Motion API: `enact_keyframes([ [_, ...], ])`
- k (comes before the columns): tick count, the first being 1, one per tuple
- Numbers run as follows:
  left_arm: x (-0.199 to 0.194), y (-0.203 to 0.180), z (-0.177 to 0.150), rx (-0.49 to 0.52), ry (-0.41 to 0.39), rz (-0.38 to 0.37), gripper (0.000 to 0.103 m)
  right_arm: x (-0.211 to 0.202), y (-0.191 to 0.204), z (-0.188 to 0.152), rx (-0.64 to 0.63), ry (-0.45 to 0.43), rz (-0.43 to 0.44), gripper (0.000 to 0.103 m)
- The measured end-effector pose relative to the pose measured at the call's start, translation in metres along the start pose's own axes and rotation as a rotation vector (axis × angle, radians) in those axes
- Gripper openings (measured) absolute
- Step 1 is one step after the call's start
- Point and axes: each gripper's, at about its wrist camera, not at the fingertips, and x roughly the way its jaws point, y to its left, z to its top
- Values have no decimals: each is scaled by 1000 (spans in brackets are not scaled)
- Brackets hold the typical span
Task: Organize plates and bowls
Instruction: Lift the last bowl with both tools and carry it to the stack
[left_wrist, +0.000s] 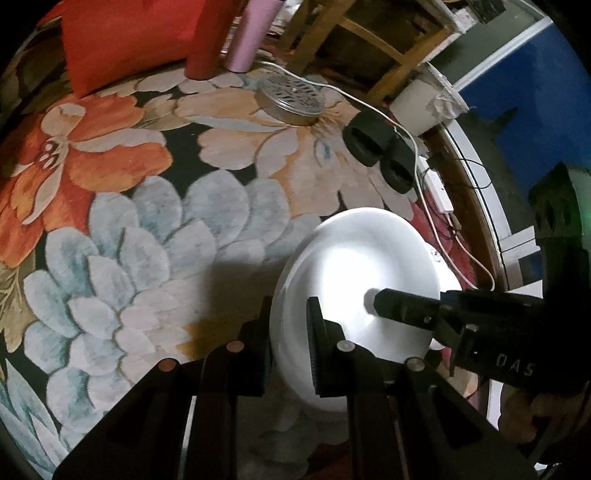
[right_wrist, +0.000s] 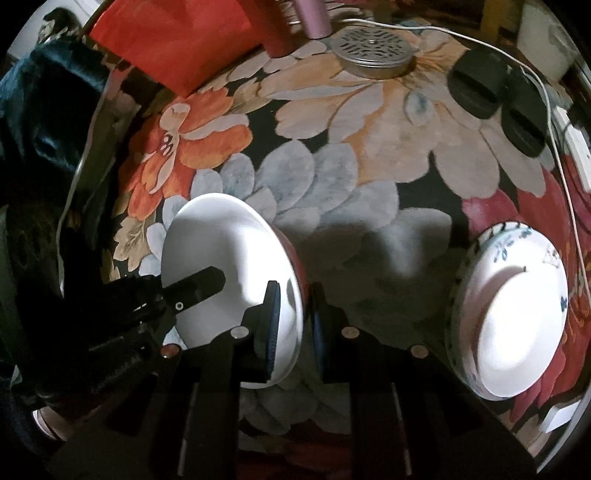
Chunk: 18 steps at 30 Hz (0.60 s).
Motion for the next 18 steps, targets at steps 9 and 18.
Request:
enact_keyframes([
  [9,14,-34,5,41,9,-24,14,-16,-34,-7,58,-22,-4,17],
  [18,26,-64,12,77,10,-49,14,-33,-61,-11,90,-46,-22,17],
])
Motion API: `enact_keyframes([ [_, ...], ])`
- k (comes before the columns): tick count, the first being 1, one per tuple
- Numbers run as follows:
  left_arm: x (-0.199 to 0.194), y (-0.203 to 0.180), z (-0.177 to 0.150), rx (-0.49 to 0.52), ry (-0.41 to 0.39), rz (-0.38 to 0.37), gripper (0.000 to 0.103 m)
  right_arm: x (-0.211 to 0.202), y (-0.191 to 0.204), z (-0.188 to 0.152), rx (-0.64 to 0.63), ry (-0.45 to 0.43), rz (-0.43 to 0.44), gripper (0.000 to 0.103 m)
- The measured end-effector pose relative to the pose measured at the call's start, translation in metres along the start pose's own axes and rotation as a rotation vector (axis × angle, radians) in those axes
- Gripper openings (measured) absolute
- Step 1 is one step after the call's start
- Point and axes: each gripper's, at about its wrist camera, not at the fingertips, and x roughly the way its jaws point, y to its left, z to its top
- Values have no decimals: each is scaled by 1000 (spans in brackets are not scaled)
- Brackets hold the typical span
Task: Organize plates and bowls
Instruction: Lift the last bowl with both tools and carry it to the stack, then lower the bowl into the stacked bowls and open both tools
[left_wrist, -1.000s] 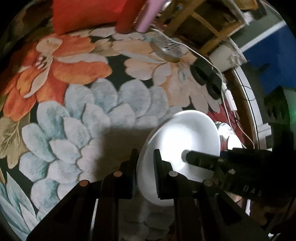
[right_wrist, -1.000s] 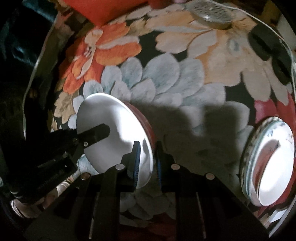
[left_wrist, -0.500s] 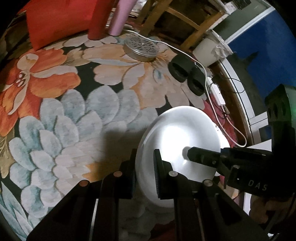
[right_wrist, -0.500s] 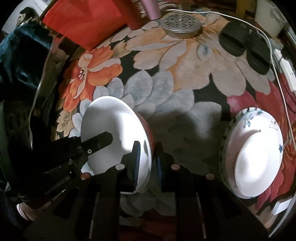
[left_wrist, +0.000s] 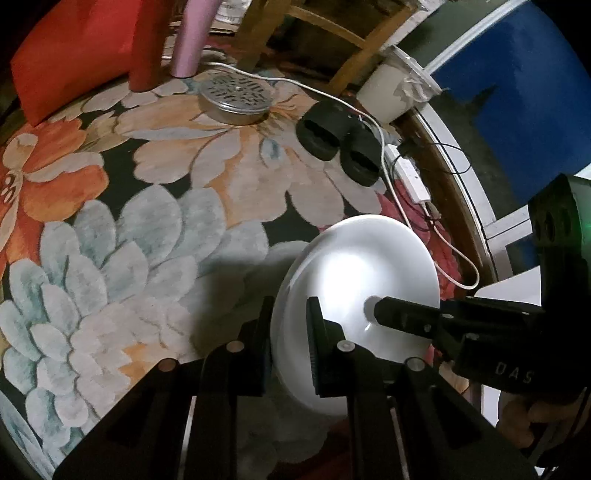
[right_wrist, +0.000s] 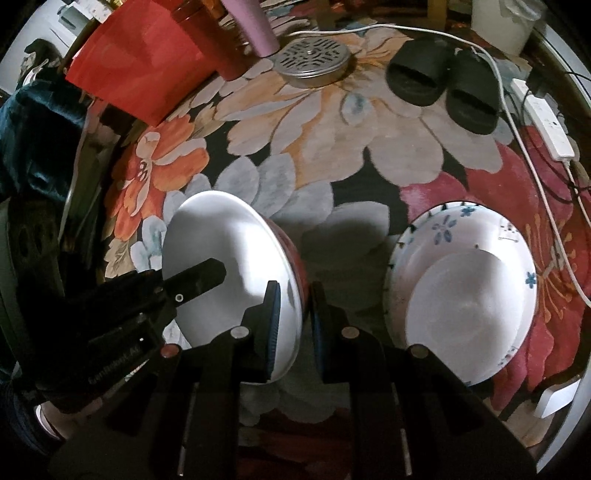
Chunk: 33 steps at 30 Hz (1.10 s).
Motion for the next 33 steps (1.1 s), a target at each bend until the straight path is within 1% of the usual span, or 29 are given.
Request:
enact_keyframes([
  [8,15,-29,5,38,7,-23,14,-13,-25,-2,30,-13,-21,17],
  [18,53,-87,12,145,42,-60,14,-30,-78,-11,126,-31,-88,17],
  [27,99,-122,3,220,141,-81,14,-29,-123,-24,213,1,-150,17],
  [33,122,-133,-4,248,203,-75,14,-23,-147,-33,269,31,-157,17],
])
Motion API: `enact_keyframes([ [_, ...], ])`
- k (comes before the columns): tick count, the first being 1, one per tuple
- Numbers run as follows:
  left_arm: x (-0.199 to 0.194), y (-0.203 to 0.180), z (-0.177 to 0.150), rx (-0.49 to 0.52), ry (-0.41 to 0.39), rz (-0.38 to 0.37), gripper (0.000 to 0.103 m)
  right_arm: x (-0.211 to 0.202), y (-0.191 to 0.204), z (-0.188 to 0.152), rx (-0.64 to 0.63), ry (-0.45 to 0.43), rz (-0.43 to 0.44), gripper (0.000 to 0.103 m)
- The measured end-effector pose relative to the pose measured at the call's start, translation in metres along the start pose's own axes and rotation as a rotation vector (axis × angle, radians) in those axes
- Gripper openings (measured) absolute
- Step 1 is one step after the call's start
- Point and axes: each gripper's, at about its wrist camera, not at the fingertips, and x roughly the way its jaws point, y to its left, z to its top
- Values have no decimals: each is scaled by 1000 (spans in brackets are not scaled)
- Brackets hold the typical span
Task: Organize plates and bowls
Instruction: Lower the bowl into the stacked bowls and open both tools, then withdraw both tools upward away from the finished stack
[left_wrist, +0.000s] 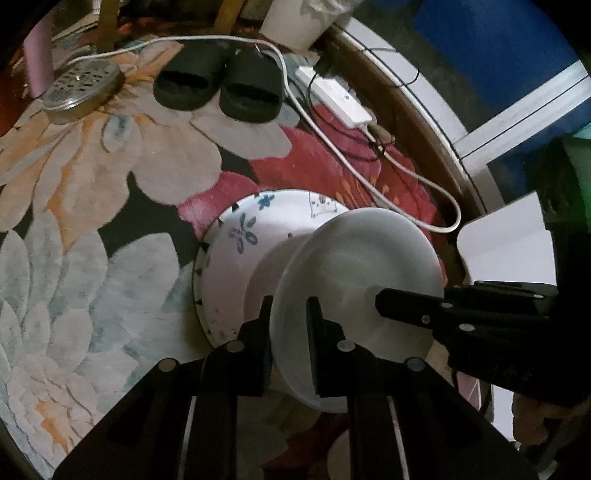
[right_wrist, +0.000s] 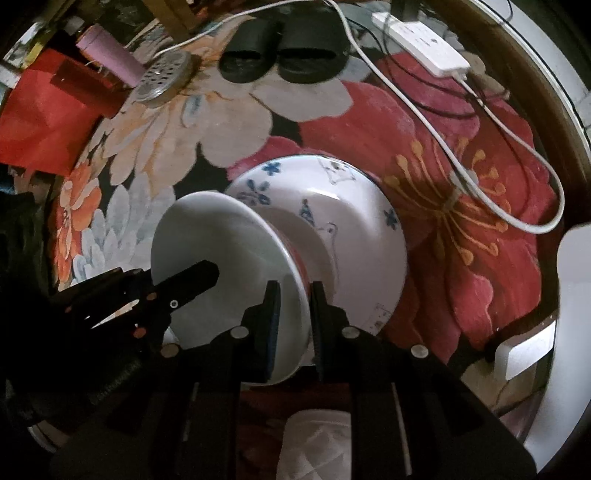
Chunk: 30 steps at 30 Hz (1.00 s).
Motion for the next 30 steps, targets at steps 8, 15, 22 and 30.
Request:
enact_keyframes([
  [8,13,4,1,-27,19,21,18,8,-7,-2,-3,22,12,19],
  [15,12,2,2,-42,29,-42,48,8,-6,0,4,18,25,19],
  [22,0,1,3,-67,1,-104,81,1,-16,3,41,-8,7,20],
  [30,-17,12,5,-97,-66,-74,102,-10,-28,2,88,-76,-3,80],
])
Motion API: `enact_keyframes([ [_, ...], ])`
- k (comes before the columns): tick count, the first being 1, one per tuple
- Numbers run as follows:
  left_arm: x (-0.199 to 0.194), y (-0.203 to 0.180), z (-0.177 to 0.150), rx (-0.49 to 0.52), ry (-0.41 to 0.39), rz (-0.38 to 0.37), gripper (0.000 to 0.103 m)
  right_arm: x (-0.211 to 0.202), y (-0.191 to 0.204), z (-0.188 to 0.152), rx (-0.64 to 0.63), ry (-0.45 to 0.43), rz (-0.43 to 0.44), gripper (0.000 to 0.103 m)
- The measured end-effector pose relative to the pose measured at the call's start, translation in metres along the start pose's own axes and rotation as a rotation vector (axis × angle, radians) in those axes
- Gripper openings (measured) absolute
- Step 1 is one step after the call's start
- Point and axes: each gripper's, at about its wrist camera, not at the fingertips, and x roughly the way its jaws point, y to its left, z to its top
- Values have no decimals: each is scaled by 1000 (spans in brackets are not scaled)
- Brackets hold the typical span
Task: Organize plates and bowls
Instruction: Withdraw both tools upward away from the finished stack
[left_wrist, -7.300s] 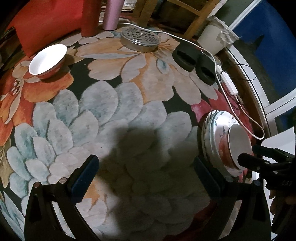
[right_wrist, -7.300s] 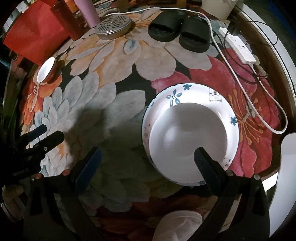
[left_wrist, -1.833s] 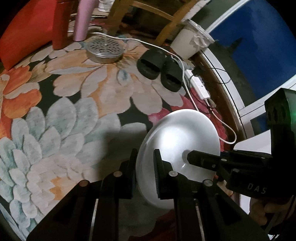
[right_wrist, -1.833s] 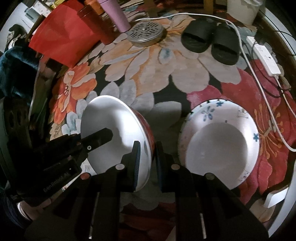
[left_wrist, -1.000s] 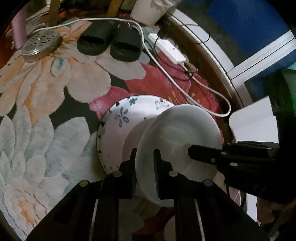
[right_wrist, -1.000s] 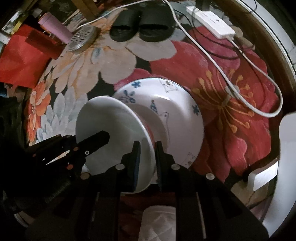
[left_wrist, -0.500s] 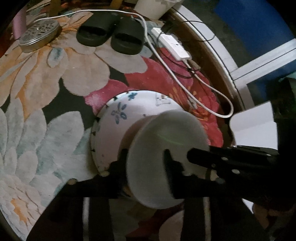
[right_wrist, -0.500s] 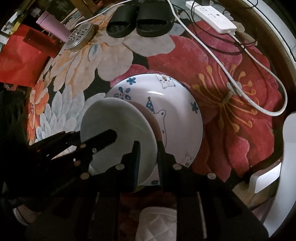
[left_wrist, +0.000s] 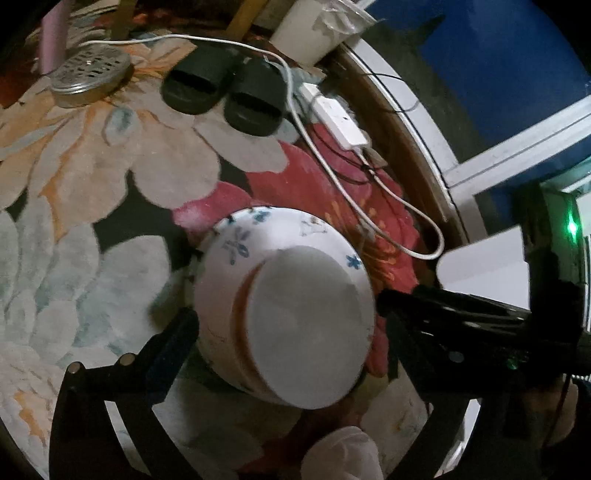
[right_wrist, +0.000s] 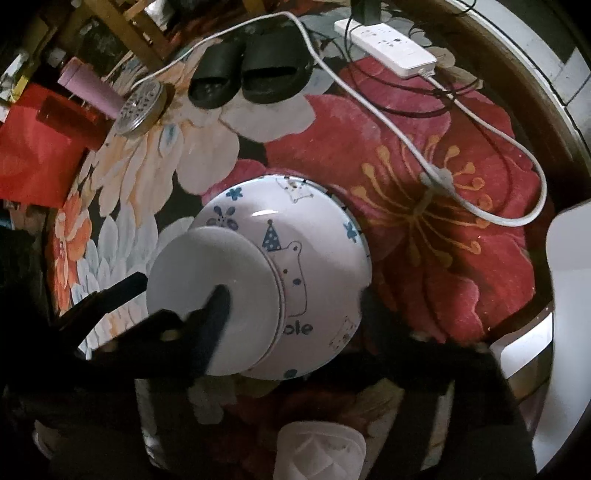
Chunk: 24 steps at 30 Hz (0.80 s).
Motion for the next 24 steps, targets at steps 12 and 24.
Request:
enact_keyframes([
  [12,-25,13,-9,50,-104,157,102,-12,13,-5,-41,-71,-29,97],
  [24,-48,30,-15,24,-146,212,102,-13,37,-19,-89,-94,-60,98],
])
